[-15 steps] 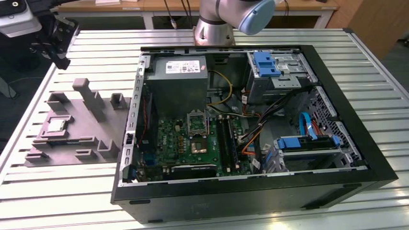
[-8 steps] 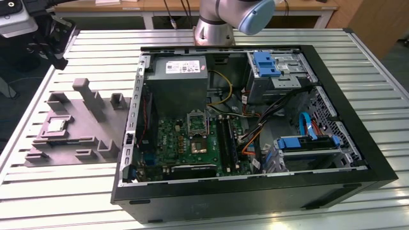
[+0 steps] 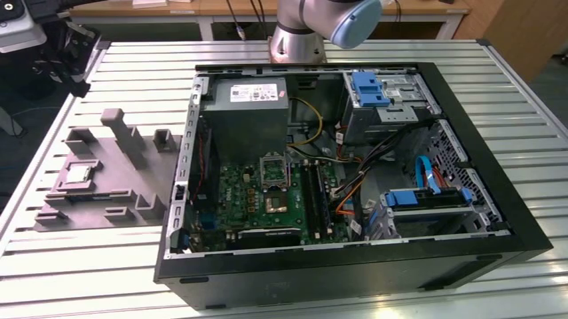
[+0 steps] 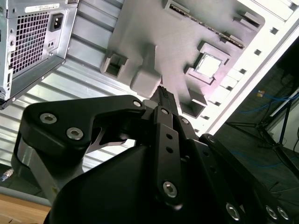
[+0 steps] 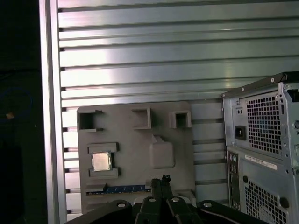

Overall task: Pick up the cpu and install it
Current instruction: 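Reach for the cpu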

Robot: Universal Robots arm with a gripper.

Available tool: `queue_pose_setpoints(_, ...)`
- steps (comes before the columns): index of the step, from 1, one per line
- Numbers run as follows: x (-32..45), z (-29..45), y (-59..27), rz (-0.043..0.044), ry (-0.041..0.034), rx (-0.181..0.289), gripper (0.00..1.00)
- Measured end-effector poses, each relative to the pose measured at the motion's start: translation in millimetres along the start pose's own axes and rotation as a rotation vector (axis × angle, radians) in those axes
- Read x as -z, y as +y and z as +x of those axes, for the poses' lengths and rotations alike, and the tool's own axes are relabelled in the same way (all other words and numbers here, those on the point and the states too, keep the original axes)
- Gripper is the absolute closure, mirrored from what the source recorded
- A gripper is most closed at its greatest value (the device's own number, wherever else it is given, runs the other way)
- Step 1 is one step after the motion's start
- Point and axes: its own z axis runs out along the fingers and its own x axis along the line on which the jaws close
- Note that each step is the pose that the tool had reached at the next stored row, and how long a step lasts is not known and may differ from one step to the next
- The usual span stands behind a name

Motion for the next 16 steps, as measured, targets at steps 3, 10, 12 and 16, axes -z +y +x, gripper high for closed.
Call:
queue_pose_setpoints(3, -0.1, 1.0, -0.1, 0.0, 0.0001, 0.0, 0.89)
queue_pose_setpoints(10, -0.2, 2.5, -0.2, 0.0, 0.0004, 0.0, 0.89)
queue_pose_setpoints(12, -0.4, 3.1, -0.2, 0.0, 0.0007, 0.0, 0.89)
queue_pose_setpoints(16, -0.7, 4.7, -0.4, 0.0001, 0.0018, 0.0, 0.89)
